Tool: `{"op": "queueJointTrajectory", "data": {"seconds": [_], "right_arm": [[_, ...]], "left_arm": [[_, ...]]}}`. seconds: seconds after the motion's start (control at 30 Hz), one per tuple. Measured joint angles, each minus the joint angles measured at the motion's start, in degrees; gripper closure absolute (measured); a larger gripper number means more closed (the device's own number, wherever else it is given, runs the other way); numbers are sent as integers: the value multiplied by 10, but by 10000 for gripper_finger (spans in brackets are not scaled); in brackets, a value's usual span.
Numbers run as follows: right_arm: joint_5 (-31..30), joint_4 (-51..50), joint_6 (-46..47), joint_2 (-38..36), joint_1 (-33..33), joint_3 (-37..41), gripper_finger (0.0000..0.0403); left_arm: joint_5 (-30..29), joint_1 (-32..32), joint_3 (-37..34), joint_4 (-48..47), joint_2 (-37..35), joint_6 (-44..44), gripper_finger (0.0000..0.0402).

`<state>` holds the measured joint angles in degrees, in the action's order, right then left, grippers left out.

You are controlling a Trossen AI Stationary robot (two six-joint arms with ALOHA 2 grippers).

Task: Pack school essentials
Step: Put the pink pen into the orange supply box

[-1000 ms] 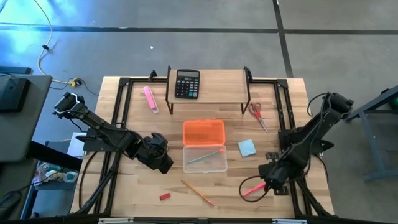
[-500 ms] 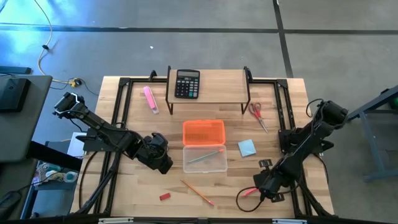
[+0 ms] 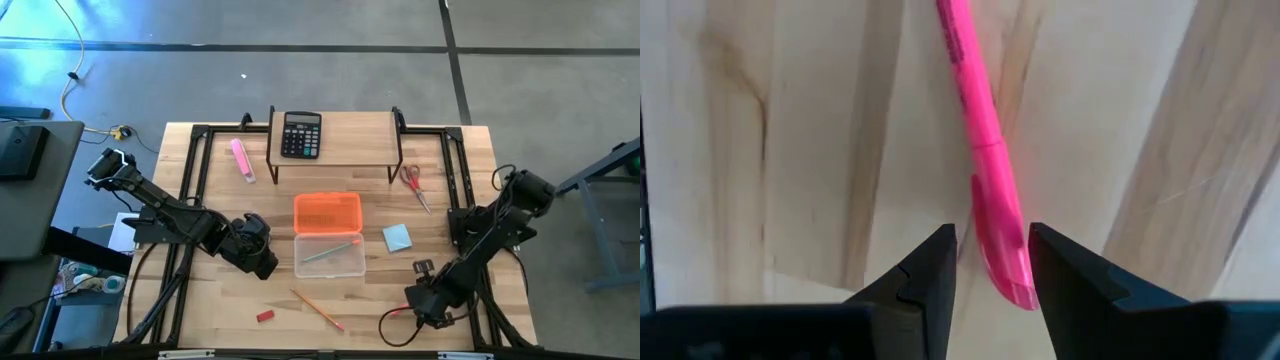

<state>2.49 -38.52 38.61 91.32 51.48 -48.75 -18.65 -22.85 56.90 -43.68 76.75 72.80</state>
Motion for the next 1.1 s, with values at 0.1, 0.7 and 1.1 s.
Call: {"op": "queueJointTrajectory", "data": {"seconds": [0.1, 0.7, 1.1], "right_arm": [[-8, -2, 1, 7, 0, 0, 283], [-10, 2, 4, 40, 0, -1, 329], [-12, 5, 10, 40, 0, 0, 371]], "left_arm": [[0, 0, 0, 0, 0, 0, 271], [0, 0, 0, -2, 0, -10, 271], [48, 35, 0, -24, -1, -26, 271]]}}
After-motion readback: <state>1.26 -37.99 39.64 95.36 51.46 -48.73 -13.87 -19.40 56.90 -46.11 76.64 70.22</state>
